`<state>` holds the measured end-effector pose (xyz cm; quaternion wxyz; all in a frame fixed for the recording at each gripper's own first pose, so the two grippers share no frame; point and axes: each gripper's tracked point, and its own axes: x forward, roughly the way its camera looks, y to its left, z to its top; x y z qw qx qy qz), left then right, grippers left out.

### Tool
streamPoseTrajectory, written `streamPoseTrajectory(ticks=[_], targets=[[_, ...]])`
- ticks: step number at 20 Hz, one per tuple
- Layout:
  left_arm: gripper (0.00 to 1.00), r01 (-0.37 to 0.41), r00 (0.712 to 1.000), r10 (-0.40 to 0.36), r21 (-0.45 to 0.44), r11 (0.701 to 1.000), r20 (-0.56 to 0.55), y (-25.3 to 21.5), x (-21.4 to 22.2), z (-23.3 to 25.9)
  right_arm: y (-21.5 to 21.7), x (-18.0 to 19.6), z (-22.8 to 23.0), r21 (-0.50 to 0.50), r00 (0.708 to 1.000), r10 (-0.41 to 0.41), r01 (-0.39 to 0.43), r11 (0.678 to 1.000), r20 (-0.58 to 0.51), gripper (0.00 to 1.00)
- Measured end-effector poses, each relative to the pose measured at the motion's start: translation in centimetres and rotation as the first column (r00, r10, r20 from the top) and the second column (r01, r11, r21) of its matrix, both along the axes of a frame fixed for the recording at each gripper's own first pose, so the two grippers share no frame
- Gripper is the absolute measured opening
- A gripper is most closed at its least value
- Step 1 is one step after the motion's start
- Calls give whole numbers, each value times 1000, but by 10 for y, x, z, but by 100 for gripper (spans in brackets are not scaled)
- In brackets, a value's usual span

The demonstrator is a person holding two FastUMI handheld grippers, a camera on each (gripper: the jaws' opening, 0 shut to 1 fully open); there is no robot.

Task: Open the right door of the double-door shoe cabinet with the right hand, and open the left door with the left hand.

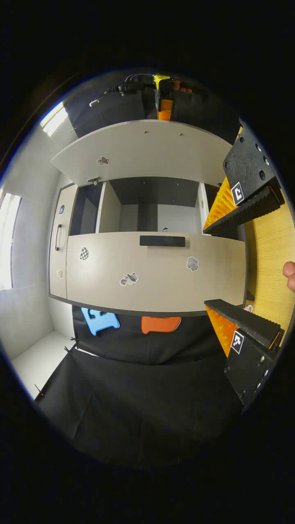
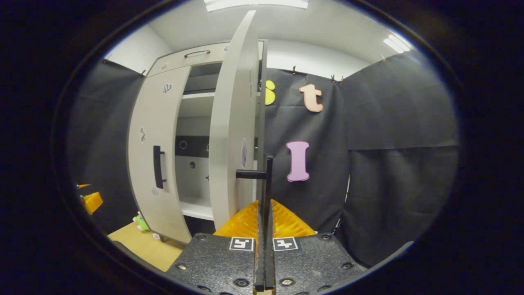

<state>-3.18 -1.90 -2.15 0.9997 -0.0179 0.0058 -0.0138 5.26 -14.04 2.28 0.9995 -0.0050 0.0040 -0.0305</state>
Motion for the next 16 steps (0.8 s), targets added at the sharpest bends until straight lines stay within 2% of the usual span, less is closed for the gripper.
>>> streamPoseTrajectory(ticks=[2,4,8,10,13,16], targets=[[95,4,1000,-4,-13,1000,3,0,0,2,-3,1,0,41,999,34,-34,999,2,4],[95,-1,1000,1,-14,1000,10,1,0,5,-6,3,-2,28,999,49,-49,998,0,4],[95,-22,1000,22,-3,1000,20,7,-4,6,-7,-6,-1,13,1000,9,-9,1000,-6,4],[95,-42,999,42,0,999,15,14,-7,4,-5,-31,1,36,999,-43,43,998,12,4],[95,-58,998,58,-3,998,-1,19,-9,1,27,-67,10,36,996,-35,32,999,81,4],[95,-71,997,71,6,997,3,23,-8,1,59,-78,6,-14,996,-1,2,1000,87,4]])
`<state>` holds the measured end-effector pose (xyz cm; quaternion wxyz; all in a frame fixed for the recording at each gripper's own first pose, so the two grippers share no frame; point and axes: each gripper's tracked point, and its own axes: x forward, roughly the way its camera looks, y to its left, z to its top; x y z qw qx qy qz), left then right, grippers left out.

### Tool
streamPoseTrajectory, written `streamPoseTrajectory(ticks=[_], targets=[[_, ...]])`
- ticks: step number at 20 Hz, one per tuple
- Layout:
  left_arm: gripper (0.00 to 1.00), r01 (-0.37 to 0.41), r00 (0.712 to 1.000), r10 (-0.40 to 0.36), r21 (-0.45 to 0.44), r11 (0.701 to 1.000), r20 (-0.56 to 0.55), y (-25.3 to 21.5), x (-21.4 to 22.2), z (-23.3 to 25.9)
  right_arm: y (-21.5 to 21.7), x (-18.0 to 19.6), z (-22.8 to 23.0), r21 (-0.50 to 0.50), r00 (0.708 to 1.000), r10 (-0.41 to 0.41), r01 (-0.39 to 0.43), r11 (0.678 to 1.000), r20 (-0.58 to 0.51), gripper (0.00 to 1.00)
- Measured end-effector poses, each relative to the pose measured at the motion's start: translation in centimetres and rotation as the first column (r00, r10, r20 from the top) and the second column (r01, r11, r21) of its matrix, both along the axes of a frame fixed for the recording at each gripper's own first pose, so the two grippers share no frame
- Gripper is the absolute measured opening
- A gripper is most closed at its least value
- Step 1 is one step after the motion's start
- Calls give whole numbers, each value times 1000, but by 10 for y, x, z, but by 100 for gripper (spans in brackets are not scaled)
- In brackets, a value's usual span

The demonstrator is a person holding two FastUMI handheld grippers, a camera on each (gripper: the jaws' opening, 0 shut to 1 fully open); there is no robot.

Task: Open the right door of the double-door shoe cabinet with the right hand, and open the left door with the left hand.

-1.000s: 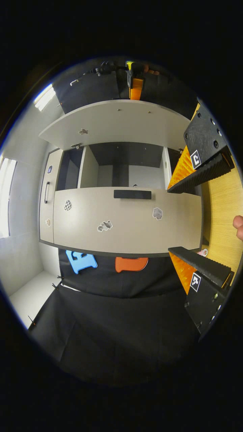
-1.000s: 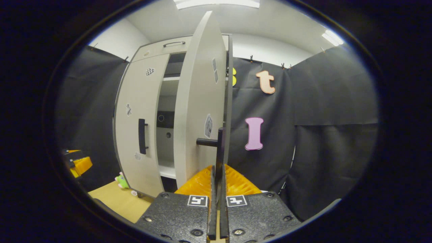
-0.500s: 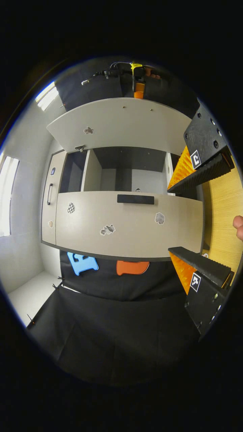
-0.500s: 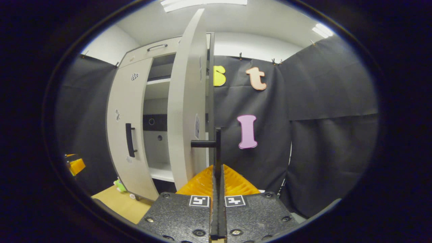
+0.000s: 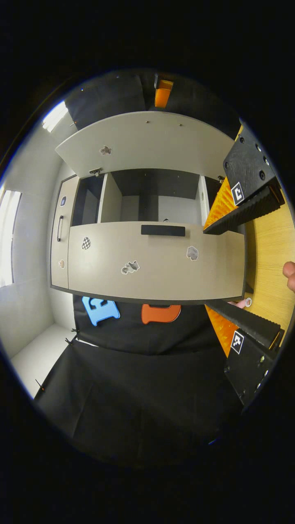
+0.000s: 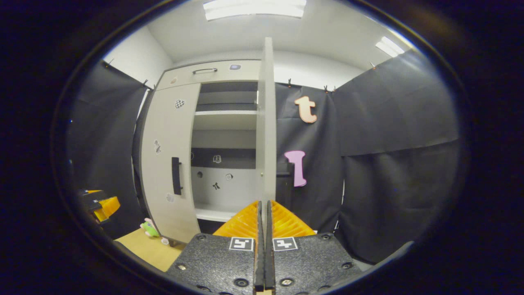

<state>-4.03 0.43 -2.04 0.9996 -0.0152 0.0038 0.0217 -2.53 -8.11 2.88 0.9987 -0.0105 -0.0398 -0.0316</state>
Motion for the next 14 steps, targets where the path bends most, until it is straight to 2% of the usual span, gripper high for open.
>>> streamPoseTrajectory(ticks=[1,3,5,6,7,8,9,11,14], targets=[[95,5,1000,-5,-3,1000,-4,-3,1,-2,13,0,-3,-14,1000,29,-29,999,-8,5],[95,13,1000,-13,0,1000,-7,-5,0,-2,36,4,-15,-16,995,93,-94,995,-45,12],[95,5,1000,-5,7,1000,-1,-4,-2,-1,46,4,-21,-4,991,118,-118,993,-61,34],[95,4,1000,-4,9,1000,2,-4,-1,-1,48,6,-24,0,991,117,-117,993,-66,55],[95,7,1000,-7,10,1000,1,-5,-1,-1,49,7,-25,2,991,115,-115,993,-64,67],[95,9,1000,-9,9,1000,2,-6,0,-2,50,7,-26,4,991,114,-114,993,-63,72],[95,13,1000,-13,10,1000,4,-7,1,-2,52,7,-26,17,991,123,-123,992,-57,70],[95,26,1000,-26,16,1000,12,-10,6,0,60,8,-32,58,984,161,-157,986,-72,80],[95,60,998,-61,14,998,27,-23,23,14,54,10,-39,48,987,136,-132,990,-88,94]])
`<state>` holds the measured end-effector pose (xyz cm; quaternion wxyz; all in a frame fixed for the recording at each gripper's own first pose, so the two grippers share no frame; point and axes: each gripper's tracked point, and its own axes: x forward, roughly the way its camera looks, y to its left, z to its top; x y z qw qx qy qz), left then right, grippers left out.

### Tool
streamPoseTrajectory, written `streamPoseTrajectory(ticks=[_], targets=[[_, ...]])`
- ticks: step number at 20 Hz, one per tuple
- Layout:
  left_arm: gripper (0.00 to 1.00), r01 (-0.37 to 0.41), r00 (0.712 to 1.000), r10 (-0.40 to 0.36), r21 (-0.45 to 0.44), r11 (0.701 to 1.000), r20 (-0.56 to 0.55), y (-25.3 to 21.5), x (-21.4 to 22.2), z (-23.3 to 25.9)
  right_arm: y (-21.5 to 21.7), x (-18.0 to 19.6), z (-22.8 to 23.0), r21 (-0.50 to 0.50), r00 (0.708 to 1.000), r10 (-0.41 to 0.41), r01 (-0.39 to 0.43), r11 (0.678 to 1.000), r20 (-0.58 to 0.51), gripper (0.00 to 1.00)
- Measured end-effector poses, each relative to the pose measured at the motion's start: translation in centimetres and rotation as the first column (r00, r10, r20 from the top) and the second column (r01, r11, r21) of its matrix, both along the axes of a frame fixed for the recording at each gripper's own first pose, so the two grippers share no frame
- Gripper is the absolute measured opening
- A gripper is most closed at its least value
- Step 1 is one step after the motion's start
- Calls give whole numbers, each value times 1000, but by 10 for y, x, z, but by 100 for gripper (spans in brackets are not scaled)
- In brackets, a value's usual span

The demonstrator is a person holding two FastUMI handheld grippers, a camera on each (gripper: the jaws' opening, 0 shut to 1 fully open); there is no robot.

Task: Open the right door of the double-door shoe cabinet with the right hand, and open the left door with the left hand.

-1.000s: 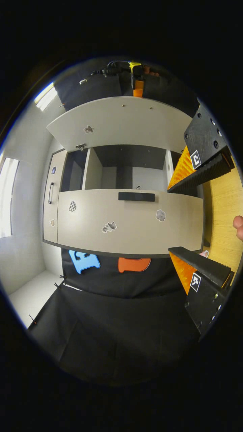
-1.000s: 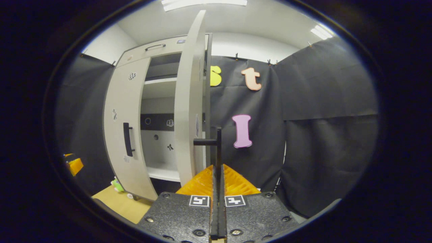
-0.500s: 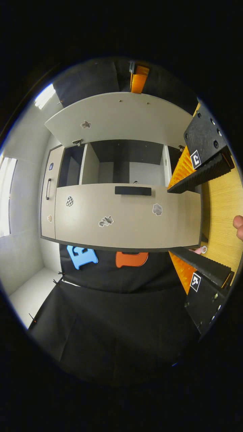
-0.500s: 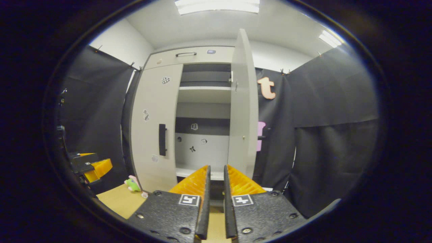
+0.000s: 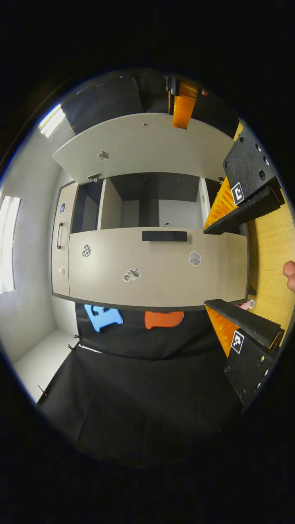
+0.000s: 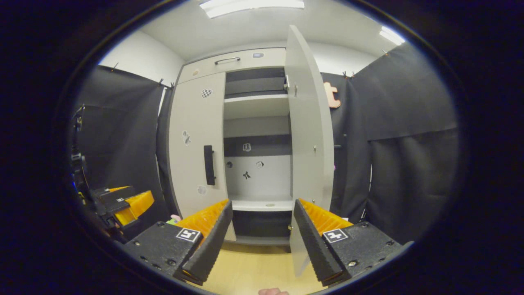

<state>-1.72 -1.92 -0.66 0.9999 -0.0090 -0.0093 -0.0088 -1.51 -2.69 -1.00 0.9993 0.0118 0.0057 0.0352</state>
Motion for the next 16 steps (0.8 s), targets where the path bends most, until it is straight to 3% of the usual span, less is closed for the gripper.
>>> streamPoseTrajectory(ticks=[3,7,16], targets=[[95,70,996,-67,-36,997,57,-24,29,29,-2,-1,-2,-47,1000,-15,15,999,5,94],[95,64,994,-65,15,998,92,-38,84,50,6,-4,-6,-39,1000,13,-14,999,-6,94],[96,73,997,-74,71,995,-1,-63,188,23,-9,-8,-7,-18,1000,-15,15,1000,-7,94]])
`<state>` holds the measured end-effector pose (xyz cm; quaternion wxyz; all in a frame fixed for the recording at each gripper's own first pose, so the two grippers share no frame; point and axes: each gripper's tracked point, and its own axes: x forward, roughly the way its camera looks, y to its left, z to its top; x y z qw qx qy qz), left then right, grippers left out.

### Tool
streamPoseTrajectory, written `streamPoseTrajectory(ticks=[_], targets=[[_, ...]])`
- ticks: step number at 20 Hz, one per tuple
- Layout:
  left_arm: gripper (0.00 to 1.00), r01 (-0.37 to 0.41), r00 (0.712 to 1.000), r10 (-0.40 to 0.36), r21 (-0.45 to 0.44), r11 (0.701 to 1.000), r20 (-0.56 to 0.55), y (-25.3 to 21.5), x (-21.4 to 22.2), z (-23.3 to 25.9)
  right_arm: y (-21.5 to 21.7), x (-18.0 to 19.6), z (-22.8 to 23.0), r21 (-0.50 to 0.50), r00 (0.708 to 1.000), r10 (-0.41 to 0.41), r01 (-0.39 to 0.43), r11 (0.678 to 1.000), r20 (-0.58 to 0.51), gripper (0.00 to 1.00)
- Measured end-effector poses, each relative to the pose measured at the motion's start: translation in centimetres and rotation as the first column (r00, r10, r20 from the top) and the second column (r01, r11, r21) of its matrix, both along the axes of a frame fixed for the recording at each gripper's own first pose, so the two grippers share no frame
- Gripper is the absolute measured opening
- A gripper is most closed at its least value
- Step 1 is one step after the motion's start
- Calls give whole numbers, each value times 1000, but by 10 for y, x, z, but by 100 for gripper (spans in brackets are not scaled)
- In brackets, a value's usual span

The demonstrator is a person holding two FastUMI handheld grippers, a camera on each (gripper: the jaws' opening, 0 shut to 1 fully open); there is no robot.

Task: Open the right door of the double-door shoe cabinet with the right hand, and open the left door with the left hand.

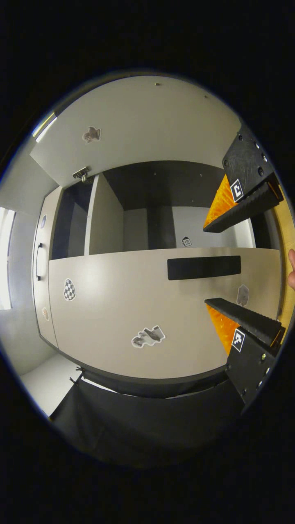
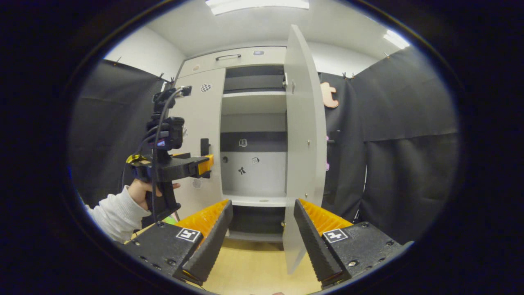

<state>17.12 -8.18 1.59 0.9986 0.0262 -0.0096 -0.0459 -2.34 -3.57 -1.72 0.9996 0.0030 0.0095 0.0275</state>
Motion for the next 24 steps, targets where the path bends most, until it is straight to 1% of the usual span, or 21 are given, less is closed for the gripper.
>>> streamPoseTrajectory(ticks=[4,12,18,22,23,24], targets=[[95,-24,999,24,13,1000,-24,1,22,-9,-7,0,1,7,1000,-21,21,1000,10,94],[95,-48,998,47,-12,999,-47,5,42,-18,-12,5,3,11,999,-38,38,999,17,94],[93,-70,996,69,-25,997,-57,8,43,-18,-14,7,2,18,999,-42,42,999,12,94],[94,-69,996,68,-25,997,-59,6,44,-18,-18,8,-1,10,999,-46,46,999,7,94],[94,-66,996,64,-32,997,-57,4,44,-18,-18,8,-2,9,999,-46,46,999,6,94],[91,-68,996,65,-41,997,-57,6,41,-18,-18,7,-2,9,999,-46,45,999,7,94]])
